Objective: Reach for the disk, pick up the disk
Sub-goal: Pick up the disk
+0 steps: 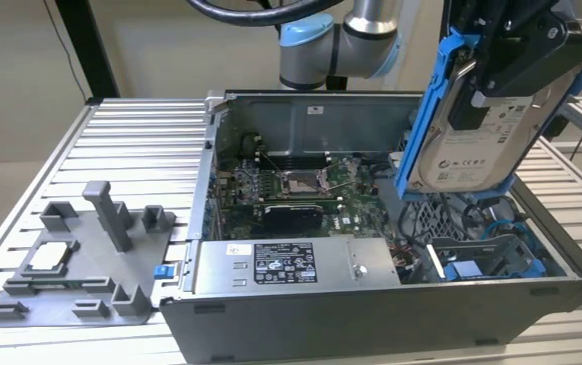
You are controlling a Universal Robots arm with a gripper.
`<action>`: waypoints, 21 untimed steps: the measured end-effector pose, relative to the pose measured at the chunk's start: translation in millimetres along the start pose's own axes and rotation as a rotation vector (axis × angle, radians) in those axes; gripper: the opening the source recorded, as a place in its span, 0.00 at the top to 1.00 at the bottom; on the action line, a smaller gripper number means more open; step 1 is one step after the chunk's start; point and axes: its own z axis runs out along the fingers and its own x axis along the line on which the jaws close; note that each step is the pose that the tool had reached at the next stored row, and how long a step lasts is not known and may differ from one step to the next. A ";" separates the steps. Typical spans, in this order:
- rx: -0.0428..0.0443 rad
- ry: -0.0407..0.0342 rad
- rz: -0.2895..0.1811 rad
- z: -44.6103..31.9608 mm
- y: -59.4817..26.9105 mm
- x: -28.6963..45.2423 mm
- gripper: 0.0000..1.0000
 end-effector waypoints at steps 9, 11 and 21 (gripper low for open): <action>0.0000 0.0000 0.000 0.2 -5.4 0.2 1.00; 0.0000 -0.0001 0.000 0.2 -6.6 0.2 1.00; 0.0000 0.0000 0.000 0.7 -14.0 0.6 1.00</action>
